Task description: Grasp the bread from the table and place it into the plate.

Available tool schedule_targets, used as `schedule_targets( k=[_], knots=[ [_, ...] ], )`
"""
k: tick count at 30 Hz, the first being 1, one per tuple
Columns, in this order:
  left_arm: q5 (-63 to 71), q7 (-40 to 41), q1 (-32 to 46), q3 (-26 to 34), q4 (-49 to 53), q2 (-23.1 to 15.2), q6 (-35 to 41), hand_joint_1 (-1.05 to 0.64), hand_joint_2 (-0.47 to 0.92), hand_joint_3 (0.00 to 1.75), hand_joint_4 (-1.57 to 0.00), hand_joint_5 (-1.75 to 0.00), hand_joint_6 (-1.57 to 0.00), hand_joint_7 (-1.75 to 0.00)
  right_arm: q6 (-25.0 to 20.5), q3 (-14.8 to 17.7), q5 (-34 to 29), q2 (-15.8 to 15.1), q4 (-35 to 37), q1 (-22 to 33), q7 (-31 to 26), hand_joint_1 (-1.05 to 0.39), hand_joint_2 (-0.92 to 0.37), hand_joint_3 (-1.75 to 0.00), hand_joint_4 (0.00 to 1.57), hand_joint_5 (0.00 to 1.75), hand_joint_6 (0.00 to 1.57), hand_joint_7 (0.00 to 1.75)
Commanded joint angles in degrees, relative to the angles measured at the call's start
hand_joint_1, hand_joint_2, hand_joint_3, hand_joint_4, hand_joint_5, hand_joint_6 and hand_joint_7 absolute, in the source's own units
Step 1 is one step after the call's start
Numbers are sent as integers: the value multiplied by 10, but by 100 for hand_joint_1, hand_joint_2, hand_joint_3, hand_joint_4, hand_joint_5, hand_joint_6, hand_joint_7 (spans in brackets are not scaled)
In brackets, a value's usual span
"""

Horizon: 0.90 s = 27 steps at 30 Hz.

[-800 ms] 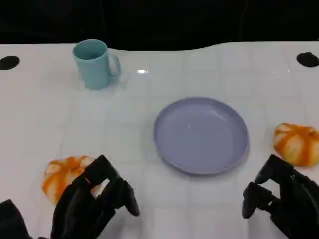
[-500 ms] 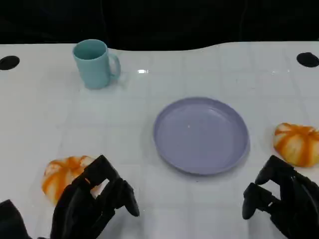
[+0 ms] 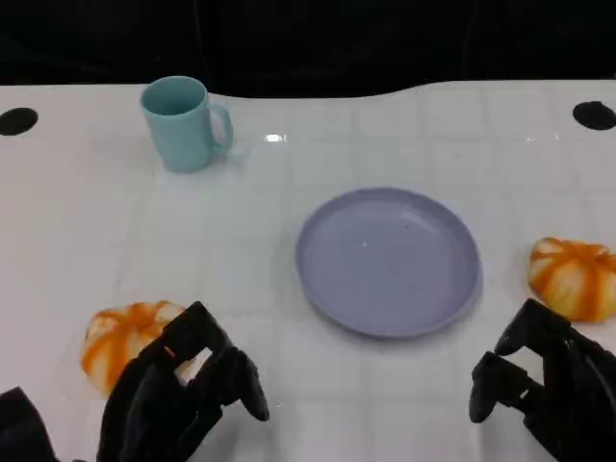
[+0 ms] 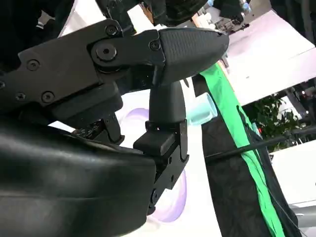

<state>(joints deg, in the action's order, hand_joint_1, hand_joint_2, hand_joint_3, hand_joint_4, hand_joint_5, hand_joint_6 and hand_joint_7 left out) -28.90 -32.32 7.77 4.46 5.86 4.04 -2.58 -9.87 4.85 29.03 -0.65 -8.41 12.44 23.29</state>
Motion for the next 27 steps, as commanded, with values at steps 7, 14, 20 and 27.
schedule_targets(
  k=[7, 14, 20, 27],
  knots=[
    [98, 36, -2, -1, -22, -25, -92, -58, 92, 29, -59, -109, -73, -29, 4, 2, -2, -3, -11, 3, -3, -59, -92, -32, 75, 175, 62, 156],
    [173, 70, 2, -16, -54, -55, -124, -59, 92, 27, -48, -94, -67, -11, 1, 3, 3, -3, -11, 2, -1, -58, -92, -34, 75, 175, 62, 156],
    [343, 114, 8, -27, -158, -148, -110, -52, 92, 16, -29, -66, -48, 0, -5, 5, 4, -8, -17, 3, -1, -58, -92, -33, 75, 175, 62, 155],
    [502, 176, 4, -35, -204, -209, -126, -56, 92, 10, -26, -44, -41, 0, -5, 6, 3, -10, -16, 1, 1, -58, -92, -35, 75, 175, 62, 156]
  ],
)
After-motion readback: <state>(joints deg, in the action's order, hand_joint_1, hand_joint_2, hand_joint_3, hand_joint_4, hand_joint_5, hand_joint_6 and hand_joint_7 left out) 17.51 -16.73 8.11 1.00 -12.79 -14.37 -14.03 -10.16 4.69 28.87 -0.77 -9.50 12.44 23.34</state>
